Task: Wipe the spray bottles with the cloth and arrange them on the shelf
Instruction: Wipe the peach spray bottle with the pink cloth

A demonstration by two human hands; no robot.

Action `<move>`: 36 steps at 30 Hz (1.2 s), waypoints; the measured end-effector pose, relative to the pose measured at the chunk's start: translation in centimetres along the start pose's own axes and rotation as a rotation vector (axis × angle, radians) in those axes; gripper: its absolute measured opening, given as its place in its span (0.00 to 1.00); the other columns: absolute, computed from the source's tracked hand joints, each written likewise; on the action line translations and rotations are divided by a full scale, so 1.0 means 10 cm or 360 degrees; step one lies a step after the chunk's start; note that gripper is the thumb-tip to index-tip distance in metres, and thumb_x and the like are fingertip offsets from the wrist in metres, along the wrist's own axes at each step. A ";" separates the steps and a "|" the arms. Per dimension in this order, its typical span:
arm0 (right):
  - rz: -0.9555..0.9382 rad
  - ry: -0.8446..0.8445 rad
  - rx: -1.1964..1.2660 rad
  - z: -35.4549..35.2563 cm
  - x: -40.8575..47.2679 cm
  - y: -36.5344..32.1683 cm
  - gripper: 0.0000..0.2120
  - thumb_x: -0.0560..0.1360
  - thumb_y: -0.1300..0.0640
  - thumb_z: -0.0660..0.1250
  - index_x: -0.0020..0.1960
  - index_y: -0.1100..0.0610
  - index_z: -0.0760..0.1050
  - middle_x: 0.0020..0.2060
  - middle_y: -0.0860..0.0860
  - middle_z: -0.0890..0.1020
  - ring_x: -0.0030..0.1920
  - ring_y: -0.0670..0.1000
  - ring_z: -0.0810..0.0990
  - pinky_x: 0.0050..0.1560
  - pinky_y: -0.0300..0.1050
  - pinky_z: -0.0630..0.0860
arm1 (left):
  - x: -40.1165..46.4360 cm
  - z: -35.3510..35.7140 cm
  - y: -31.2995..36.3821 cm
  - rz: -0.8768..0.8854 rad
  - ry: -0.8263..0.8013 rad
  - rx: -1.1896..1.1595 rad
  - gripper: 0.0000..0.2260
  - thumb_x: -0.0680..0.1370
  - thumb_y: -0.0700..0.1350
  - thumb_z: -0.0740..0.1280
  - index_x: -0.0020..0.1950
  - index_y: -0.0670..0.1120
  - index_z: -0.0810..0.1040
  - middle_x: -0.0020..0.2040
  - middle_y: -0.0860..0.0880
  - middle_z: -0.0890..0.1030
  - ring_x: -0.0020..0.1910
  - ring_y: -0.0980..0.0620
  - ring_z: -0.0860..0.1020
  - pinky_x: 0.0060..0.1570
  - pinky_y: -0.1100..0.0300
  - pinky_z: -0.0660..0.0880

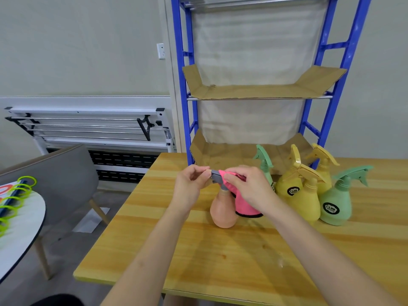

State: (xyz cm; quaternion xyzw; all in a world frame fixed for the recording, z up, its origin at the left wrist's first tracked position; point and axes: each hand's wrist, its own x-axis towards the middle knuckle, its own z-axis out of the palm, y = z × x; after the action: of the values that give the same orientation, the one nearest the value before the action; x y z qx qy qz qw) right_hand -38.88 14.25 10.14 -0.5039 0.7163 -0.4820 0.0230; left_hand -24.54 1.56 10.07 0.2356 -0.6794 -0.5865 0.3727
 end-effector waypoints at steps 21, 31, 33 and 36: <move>-0.0357 -0.0003 -0.0260 -0.05 0.02 -0.22 0.10 0.84 0.56 0.66 0.60 0.54 0.84 0.54 0.46 0.80 0.54 0.45 0.79 0.57 0.35 0.73 | -0.14 0.03 0.08 0.0061 0.0048 0.0047 0.06 0.81 0.35 0.67 0.53 0.33 0.82 0.52 0.35 0.84 0.43 0.59 0.83 0.43 0.70 0.78; 0.0024 0.0036 0.0288 0.09 -0.02 -0.17 0.07 0.80 0.55 0.73 0.42 0.51 0.84 0.50 0.45 0.83 0.45 0.48 0.85 0.45 0.41 0.82 | -0.16 0.05 0.10 0.0056 0.0058 0.0004 0.06 0.81 0.35 0.67 0.53 0.32 0.81 0.51 0.40 0.84 0.43 0.67 0.83 0.43 0.74 0.76; 0.0037 0.0013 0.0262 0.07 0.00 -0.14 0.07 0.79 0.57 0.72 0.43 0.49 0.83 0.51 0.44 0.84 0.50 0.46 0.85 0.47 0.40 0.80 | -0.15 0.03 0.08 0.0059 0.0059 0.0016 0.06 0.82 0.35 0.67 0.54 0.32 0.81 0.52 0.37 0.84 0.44 0.66 0.83 0.43 0.73 0.76; 0.0134 0.0005 0.0430 0.06 -0.02 -0.13 0.09 0.82 0.55 0.69 0.45 0.51 0.85 0.51 0.44 0.84 0.48 0.49 0.86 0.45 0.40 0.79 | -0.13 0.03 0.05 0.0063 0.0053 0.0022 0.06 0.82 0.35 0.67 0.54 0.32 0.81 0.51 0.34 0.83 0.44 0.65 0.83 0.44 0.74 0.76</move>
State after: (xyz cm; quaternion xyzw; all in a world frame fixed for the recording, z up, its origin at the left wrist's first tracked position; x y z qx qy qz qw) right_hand -37.63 13.97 10.66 -0.4651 0.6654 -0.5735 0.1095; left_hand -23.90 2.82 10.25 0.2344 -0.6817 -0.5702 0.3941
